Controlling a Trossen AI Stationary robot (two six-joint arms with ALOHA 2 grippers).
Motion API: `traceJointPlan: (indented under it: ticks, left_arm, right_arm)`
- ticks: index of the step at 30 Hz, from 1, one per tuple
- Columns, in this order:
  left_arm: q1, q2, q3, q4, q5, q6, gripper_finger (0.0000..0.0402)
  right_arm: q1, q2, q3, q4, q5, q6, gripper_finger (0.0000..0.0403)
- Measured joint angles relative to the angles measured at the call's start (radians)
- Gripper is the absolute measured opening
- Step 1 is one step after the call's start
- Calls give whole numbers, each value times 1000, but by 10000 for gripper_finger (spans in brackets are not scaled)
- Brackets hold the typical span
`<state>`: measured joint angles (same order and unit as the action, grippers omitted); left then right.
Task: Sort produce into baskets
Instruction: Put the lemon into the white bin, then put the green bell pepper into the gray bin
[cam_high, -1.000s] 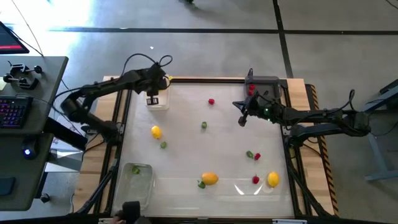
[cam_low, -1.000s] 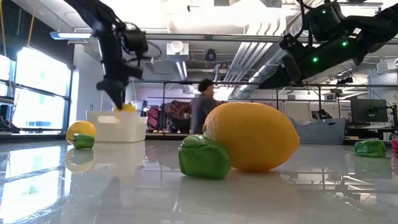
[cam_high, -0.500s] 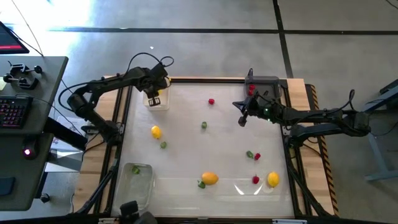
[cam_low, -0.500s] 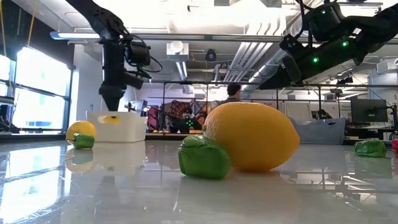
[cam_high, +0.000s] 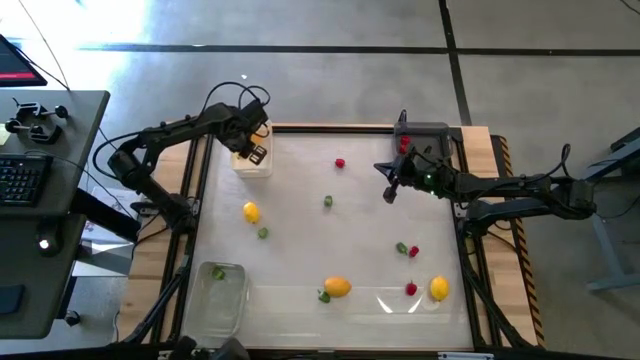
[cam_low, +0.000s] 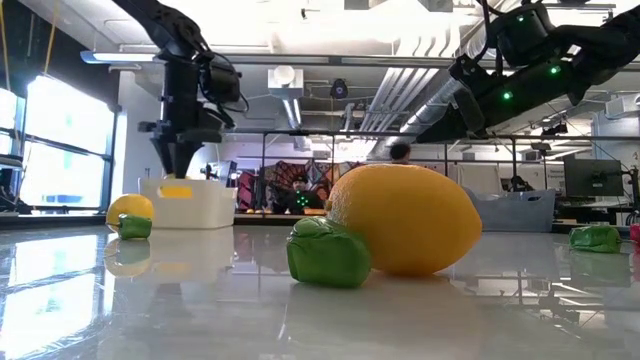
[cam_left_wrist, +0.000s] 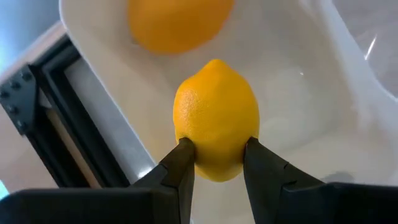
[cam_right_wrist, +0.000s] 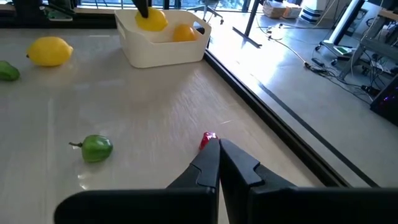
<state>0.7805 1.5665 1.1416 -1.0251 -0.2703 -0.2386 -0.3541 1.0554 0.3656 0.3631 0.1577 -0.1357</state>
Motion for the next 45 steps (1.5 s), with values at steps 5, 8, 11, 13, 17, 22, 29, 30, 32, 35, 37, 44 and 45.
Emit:
traceJointPlan:
  ticks: [5,8,11,13,17,22,29,30,32,35,37,44,45]
  left_arm:
    - [40,61,1,-8,8,-72,94]
    - [65,127,1,5,-7,-75,94]
    - [78,174,3,14,-34,-74,94]
    - [81,194,7,21,-44,-64,95]
    - [75,200,13,26,-91,-36,108]
    - [55,170,48,29,-143,5,145]
    - [33,151,61,29,-166,41,190]
    - [34,153,61,28,-167,55,193]
    - [34,154,61,30,-166,82,194]
    - [29,152,61,51,-162,154,190]
    - [28,152,61,78,-159,192,184]
    - [11,152,61,229,-31,287,137]
    - [7,152,61,245,-25,295,128]
  right_arm:
    - [0,0,0,1,0,3,1]
    - [0,0,0,0,0,3,1]
    - [0,0,0,0,0,3,1]
    - [0,0,0,0,0,0,1]
    - [0,0,0,0,0,-2,1]
    - [0,0,0,0,0,-1,1]
    - [0,0,0,0,0,-1,1]
    - [0,0,0,0,0,-1,1]
    - [0,0,0,0,0,-1,1]
    - [0,0,0,0,0,-1,1]
    - [0,0,0,0,0,-2,1]
    - [0,0,0,0,0,-2,1]
    - [0,0,0,0,0,-2,1]
